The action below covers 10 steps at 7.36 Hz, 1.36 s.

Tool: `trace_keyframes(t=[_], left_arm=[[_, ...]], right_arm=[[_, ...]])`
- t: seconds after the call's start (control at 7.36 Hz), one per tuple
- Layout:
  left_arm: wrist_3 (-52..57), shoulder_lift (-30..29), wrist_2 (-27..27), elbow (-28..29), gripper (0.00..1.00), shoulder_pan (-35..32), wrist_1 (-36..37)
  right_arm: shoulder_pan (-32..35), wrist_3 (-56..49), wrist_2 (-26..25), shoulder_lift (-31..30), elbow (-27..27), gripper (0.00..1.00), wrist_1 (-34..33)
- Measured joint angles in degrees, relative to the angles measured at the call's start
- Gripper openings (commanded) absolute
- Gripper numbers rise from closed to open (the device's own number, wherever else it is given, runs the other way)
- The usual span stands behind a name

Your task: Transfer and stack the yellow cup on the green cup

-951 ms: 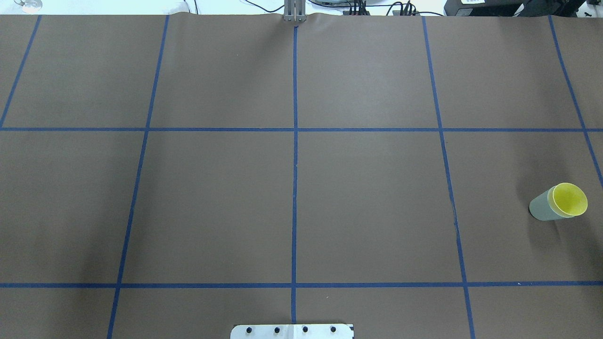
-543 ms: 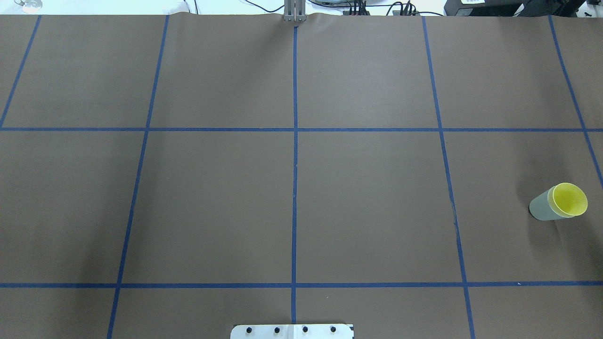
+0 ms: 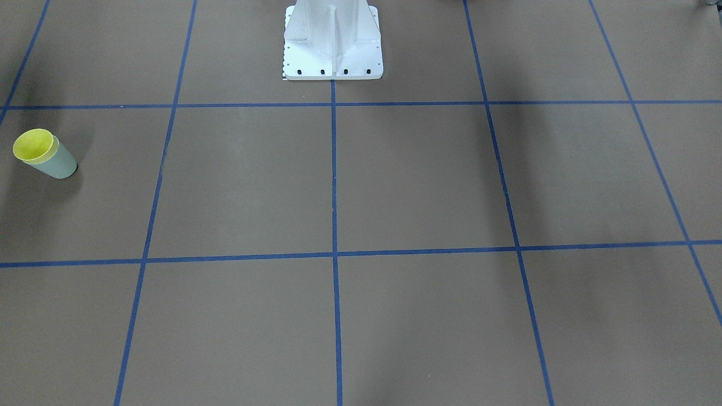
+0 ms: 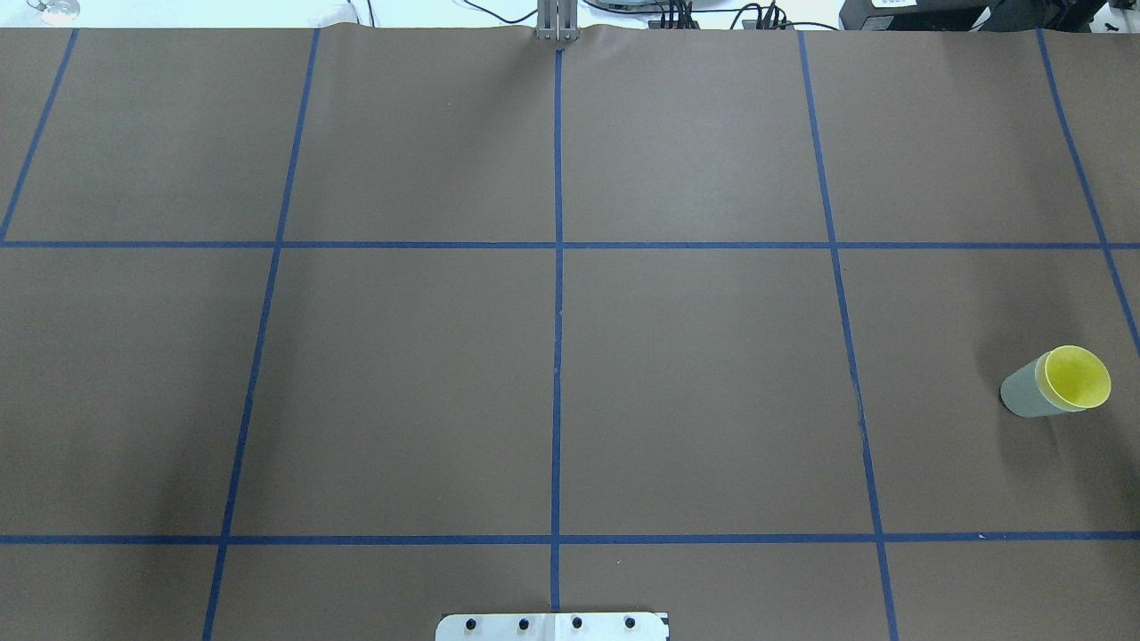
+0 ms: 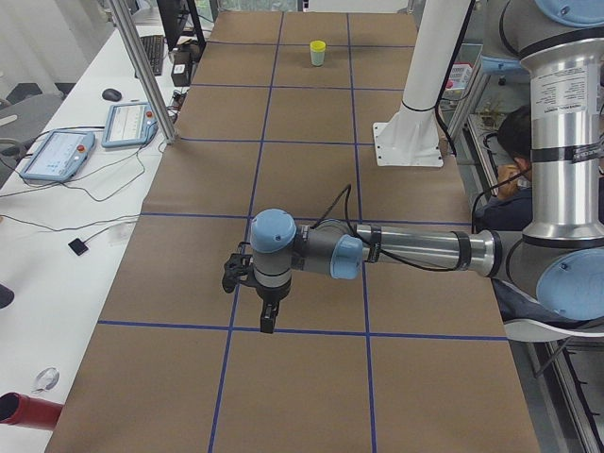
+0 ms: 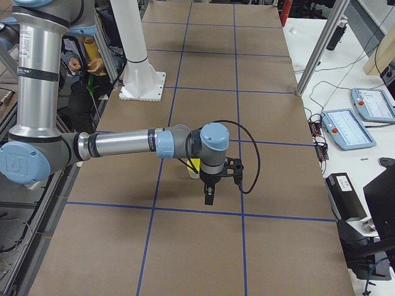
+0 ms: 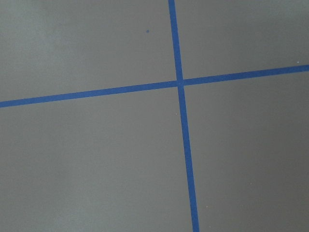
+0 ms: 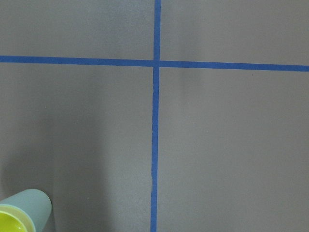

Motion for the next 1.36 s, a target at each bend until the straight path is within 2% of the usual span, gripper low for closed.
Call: trace_keyframes(t=[1.36], left_arm=[[0.2, 0.4, -0.3, -0.4, 1.0, 0.1, -1.5]], right_arm=[[0.0, 0.0, 0.0, 0.0, -0.9, 1.0, 0.0]])
